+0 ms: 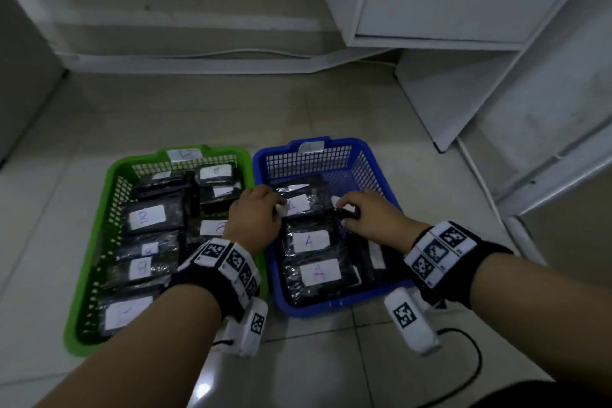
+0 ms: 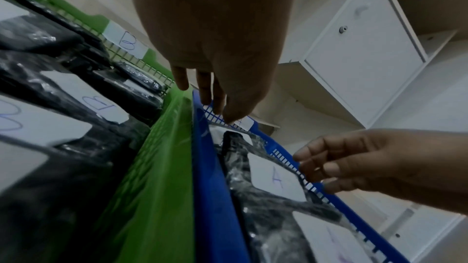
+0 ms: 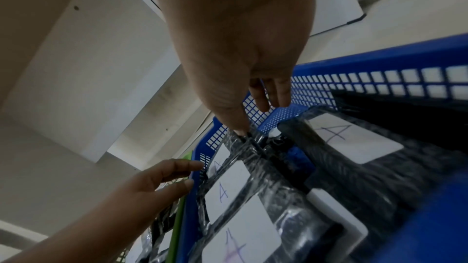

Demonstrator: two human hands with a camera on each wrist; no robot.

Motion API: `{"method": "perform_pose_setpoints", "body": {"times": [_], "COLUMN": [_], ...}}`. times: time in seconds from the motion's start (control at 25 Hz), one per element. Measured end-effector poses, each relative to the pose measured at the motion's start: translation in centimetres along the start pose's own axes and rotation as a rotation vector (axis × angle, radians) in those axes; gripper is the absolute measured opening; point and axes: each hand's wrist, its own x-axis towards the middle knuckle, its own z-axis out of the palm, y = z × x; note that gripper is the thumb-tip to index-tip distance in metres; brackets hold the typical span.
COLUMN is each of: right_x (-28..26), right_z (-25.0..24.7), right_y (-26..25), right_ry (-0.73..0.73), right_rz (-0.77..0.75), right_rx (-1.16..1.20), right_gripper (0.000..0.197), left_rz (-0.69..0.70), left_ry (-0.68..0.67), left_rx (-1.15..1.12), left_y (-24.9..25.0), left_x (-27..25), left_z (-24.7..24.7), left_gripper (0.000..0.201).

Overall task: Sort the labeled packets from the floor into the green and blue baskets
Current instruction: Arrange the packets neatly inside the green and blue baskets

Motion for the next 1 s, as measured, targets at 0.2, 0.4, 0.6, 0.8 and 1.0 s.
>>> {"method": "perform_pose_setpoints", "body": {"times": [0.2,0.4,0.6,0.8,1.0], "right_x": [5.3,7.5,9.3,8.8,9.0], "right_z": [0.9,2.4,3.1,2.1,-0.3], "right_y": [-0.4,-1.4,-1.6,-1.2,-0.6], "right_ry": [0.018,0.026,-0.017,-0.063,0.116], "right_rz": [-0.059,-0.046,-0.073,-0.186,-0.309], "right_rx": [0.253,0.204,0.336,0.325,0.408], "right_gripper": [0.062,0.081,0.066,0.058,0.059], "left_rz": [-0.070,-0.159,-0.203,-0.114,0.007], "left_ry": [-0.019,-0.062,-0.034,-0.077,0.038], "left_rx": [0.152,0.253,0.204,0.169,0.006], "left_y": [-0.5,0.1,0.7,-0.5,-0.2], "left_x": [2.0,2.8,3.0,3.9,6.7], "left_z": [0.7,1.4,1.6,1.0,-0.7], "left_gripper": [0.046,0.052,0.050,0.069,0.089]}}
